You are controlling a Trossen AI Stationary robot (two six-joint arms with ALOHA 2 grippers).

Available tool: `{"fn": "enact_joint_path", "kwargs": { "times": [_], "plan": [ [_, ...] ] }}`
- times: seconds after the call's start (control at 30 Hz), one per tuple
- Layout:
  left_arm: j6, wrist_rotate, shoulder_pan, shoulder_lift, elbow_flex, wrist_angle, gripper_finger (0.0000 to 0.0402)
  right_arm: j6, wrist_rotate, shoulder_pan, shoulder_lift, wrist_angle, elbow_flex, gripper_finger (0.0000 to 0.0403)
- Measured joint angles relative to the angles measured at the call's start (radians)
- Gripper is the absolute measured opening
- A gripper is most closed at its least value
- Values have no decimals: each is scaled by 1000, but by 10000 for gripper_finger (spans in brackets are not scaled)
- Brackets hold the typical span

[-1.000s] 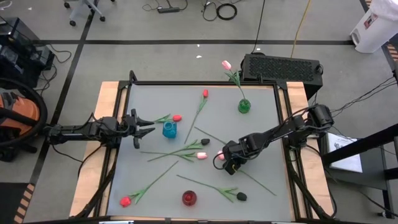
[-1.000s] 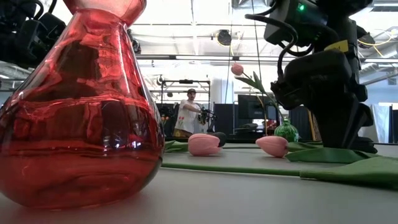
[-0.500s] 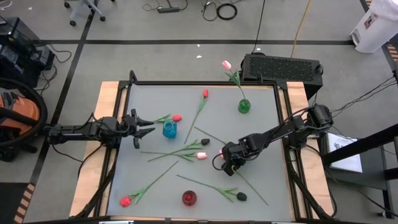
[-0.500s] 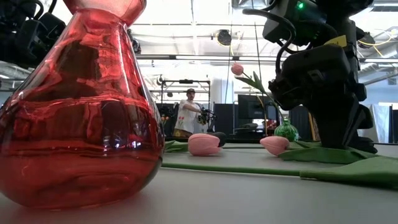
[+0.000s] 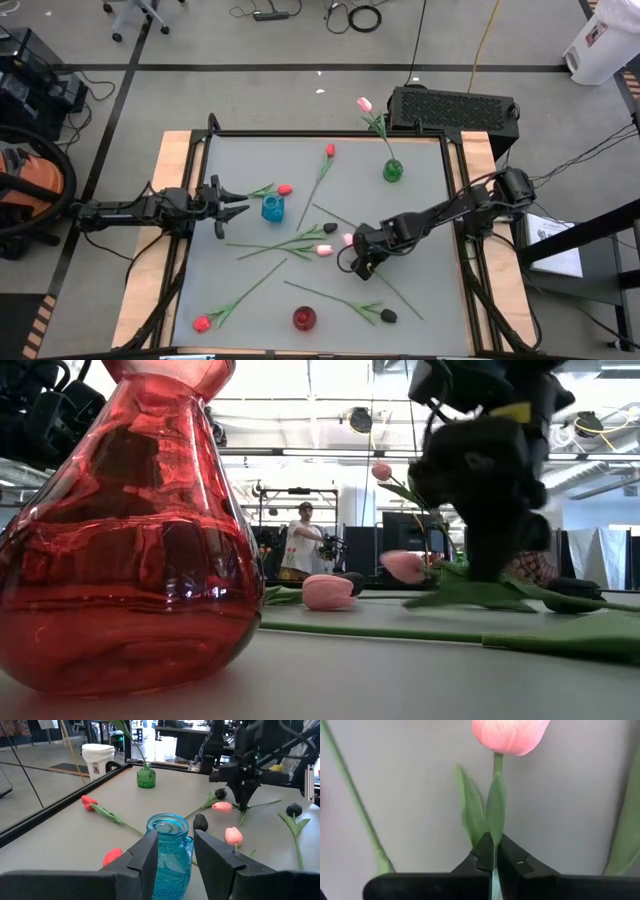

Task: Sort flowers into vase by color
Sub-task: Put the right pink flower into the green vase

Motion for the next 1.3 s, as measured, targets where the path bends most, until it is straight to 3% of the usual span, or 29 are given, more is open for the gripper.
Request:
{"fn": "enact_joint_path", "kwargs": {
  "times": [0.33, 0.57, 0.73, 0.97, 1.3],
  "plan": [
    [0, 0, 0, 0, 0, 0, 132, -216, 209, -68, 0, -103, 215, 2],
    [0, 0, 0, 0, 0, 0, 132, -339, 503, -96, -2, -287, 432, 2],
    [0, 0, 0, 0, 0, 0, 132, -339, 745, -96, -26, -434, 544, 2],
    [0, 0, 0, 0, 0, 0, 132, -321, 905, -96, -204, -508, 548, 2],
    [0, 0, 0, 0, 0, 0, 132, -482, 1032, -75, -519, -568, 548, 2]
  ]
}}
